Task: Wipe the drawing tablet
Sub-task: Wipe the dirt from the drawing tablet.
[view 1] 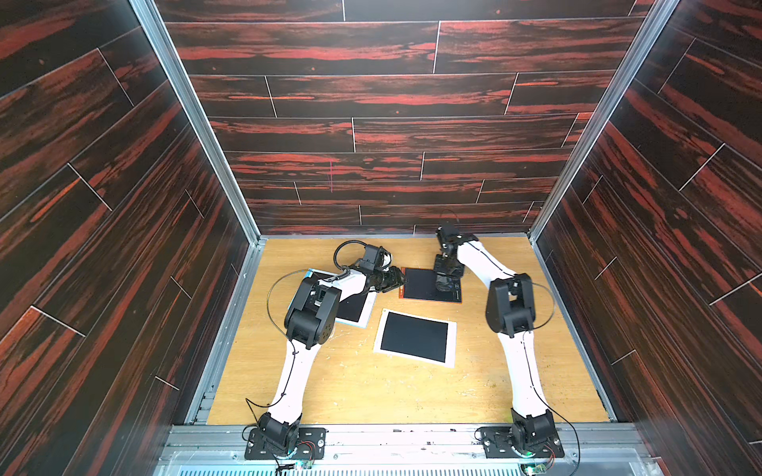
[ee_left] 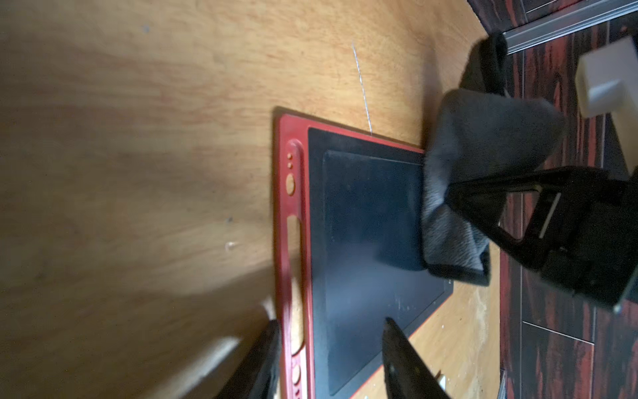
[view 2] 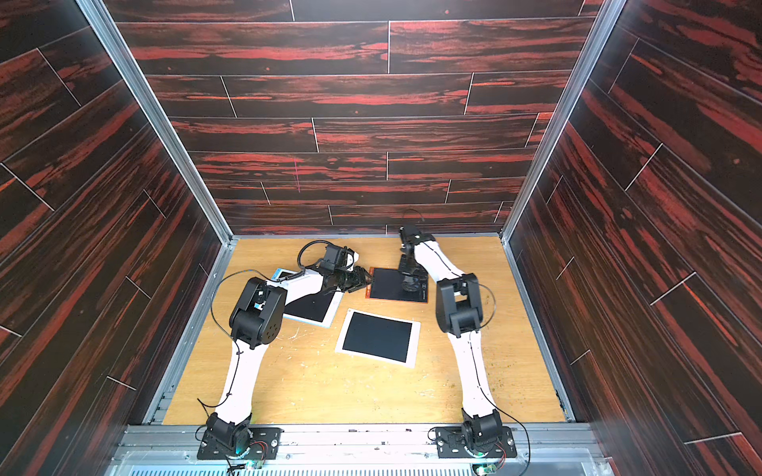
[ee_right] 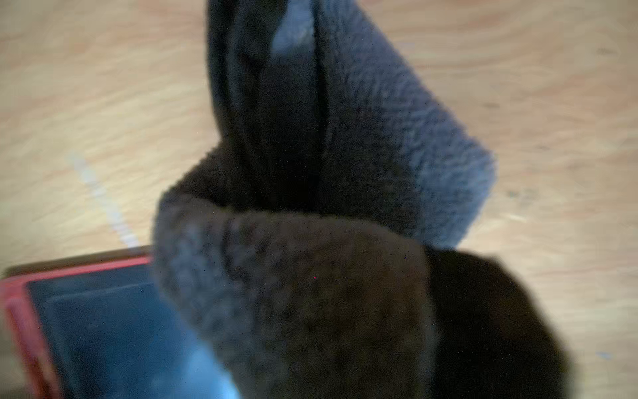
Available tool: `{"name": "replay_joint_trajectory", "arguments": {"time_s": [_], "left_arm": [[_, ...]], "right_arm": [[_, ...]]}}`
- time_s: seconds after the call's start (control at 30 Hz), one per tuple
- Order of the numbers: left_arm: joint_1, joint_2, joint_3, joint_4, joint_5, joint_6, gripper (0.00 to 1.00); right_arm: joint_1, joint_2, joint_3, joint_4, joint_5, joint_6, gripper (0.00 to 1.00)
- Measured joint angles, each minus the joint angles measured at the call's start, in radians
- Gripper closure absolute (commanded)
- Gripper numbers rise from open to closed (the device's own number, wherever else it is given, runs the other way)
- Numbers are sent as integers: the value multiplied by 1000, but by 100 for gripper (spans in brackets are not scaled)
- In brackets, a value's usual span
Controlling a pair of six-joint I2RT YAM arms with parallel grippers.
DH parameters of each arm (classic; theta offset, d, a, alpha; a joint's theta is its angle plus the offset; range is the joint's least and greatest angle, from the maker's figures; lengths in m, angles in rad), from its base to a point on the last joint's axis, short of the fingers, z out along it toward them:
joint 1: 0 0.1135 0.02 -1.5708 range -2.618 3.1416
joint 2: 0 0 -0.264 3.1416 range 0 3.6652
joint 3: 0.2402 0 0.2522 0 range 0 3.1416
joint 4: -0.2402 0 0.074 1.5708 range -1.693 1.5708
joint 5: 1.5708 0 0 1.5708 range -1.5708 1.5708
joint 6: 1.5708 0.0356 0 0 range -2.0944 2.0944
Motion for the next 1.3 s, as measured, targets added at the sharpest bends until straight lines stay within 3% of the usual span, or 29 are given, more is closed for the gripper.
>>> {"name": "replay_joint_trajectory", "arguments": {"time_s": [0.17, 0.37, 0.6, 0.73, 0.83, 0.97, 1.13, 1.3], "left_arm": [[1, 0, -9, 20, 1, -14, 51], [19, -10, -44, 61, 10, -33, 51], [14, -59, -130, 106, 12, -45, 51], [2, -108, -179, 92, 16, -48, 51], [-10, -138, -188, 86, 21, -46, 51], [-28, -173, -188, 88, 19, -35, 51], [-20, -177, -188, 73, 8, -26, 51], [-5, -163, -172, 59, -6, -13, 51]], "right_arm": [[64, 55, 92, -1, -135, -15, 100], [52, 89, 70, 134, -582, 29, 100], [-9, 52, -145, 377, -938, 117, 100], [-25, -17, -297, 473, -1030, 146, 100], [-49, -112, -412, 505, -1029, 140, 100], [-91, -275, -533, 468, -927, 90, 100], [-129, -417, -554, 346, -600, 32, 100], [-125, -436, -570, 241, -290, 0, 100]]}}
